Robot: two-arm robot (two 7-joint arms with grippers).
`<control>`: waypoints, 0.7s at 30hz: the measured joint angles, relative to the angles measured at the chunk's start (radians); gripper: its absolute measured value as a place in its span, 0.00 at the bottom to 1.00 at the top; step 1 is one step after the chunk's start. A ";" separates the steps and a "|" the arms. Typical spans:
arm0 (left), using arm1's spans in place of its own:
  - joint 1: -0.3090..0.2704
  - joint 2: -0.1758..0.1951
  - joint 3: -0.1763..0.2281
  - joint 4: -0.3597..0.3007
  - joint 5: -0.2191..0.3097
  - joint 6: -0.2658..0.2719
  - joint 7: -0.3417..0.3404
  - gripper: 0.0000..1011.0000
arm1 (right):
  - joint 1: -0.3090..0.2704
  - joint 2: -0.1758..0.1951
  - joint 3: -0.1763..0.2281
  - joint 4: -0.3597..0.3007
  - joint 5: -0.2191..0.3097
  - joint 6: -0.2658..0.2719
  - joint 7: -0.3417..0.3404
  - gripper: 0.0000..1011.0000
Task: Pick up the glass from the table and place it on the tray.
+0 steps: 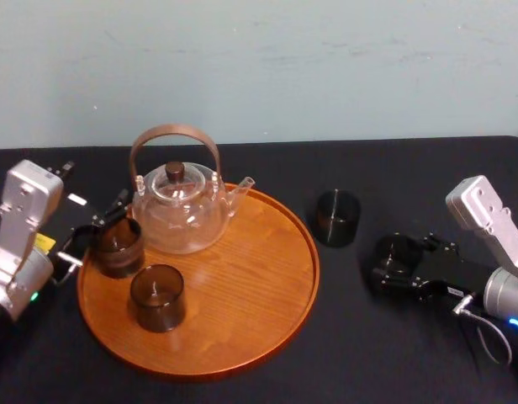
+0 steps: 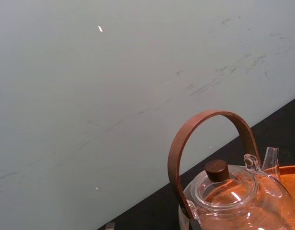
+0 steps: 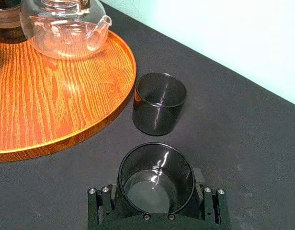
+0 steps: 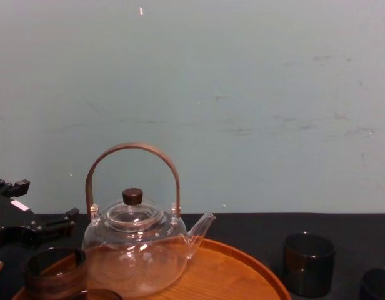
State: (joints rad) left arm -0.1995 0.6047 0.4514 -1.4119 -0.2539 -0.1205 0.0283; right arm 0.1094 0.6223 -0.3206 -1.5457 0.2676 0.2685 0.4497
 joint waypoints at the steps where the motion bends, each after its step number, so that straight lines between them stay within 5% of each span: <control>1: 0.000 0.000 0.000 0.000 0.000 0.000 0.000 0.99 | 0.000 0.000 0.000 0.000 0.000 0.000 0.000 0.91; 21: 0.000 0.000 0.000 0.000 0.000 0.000 0.000 0.99 | -0.010 0.003 0.015 -0.011 0.015 -0.011 0.004 0.90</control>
State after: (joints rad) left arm -0.1995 0.6047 0.4514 -1.4120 -0.2539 -0.1205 0.0283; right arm 0.0997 0.6258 -0.3052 -1.5565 0.2823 0.2571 0.4541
